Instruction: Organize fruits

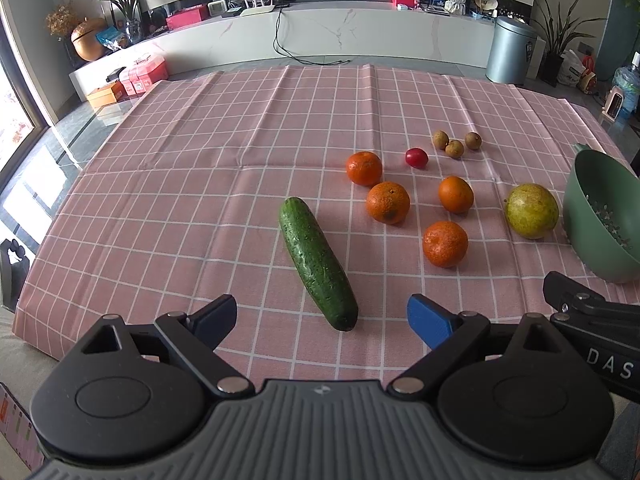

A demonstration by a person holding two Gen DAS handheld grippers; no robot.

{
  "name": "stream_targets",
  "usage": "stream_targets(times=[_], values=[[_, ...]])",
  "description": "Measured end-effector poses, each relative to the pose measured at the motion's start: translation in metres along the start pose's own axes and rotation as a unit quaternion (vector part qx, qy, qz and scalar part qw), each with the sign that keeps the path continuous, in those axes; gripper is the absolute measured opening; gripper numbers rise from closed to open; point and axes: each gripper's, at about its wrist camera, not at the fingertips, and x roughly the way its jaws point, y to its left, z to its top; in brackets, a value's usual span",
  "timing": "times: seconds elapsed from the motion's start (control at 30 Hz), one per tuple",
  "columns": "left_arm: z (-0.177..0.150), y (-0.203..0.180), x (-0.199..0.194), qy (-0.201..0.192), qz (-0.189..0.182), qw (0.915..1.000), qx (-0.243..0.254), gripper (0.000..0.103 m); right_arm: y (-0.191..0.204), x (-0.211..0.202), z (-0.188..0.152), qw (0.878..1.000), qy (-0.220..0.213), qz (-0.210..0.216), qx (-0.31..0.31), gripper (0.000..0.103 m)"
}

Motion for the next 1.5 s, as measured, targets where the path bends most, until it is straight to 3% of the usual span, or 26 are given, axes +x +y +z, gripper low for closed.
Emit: stream_targets(times=[1.5], values=[[0.0, 0.004, 0.008, 0.01, -0.006, 0.9999, -0.009, 0.103, 0.002, 0.007, -0.003, 1.0, 0.005, 0.002, -0.001, 0.099]])
